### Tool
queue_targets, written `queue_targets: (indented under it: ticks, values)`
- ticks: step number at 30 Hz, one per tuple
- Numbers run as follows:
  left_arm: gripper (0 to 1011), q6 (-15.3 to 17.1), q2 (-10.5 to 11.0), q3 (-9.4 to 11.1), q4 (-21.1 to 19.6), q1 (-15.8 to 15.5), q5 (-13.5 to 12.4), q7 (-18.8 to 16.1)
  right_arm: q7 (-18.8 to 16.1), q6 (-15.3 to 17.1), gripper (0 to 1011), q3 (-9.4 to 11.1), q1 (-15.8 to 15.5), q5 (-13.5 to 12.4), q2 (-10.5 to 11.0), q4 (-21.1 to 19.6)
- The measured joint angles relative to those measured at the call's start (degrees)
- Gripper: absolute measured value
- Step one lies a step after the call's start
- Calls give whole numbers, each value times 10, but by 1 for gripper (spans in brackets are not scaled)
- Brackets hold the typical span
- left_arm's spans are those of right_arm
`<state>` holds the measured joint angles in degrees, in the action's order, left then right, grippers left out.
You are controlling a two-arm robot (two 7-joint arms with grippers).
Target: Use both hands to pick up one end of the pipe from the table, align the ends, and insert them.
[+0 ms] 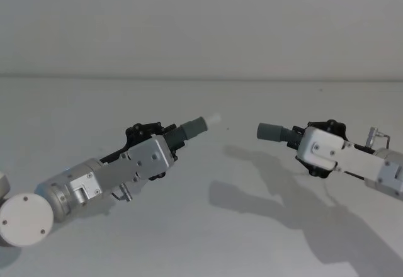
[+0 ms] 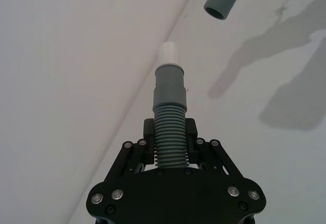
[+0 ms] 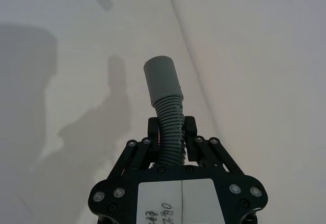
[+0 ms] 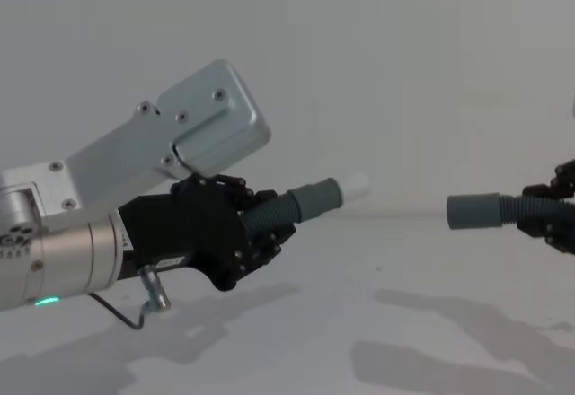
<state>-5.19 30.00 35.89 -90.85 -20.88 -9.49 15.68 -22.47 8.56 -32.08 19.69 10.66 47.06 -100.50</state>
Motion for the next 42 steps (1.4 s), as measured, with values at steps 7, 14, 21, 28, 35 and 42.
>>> queue_targets:
  ticks: [7, 14, 21, 28, 35, 42]
  values:
    - [339, -19, 1, 1, 3, -1, -5, 1, -6, -29, 284, -9, 12, 39, 20, -16]
    - [339, -27, 1, 2, 4, -1, -7, 1, -16, -58, 284, -16, 27, 70, 34, -35]
    - [339, -34, 2, 2, 5, -1, -8, 1, -26, -74, 284, -18, 36, 82, 39, -46]
    - [339, -37, 2, 3, 6, -2, -9, 1, -39, -83, 284, -21, 46, 86, 35, -47]
    - [339, -39, 2, 3, 6, -2, -9, 1, -54, -90, 284, -25, 62, 92, 24, -35]
    - [339, -40, 2, 3, 7, -2, -10, 1, -66, -98, 284, -29, 76, 99, 12, -22]
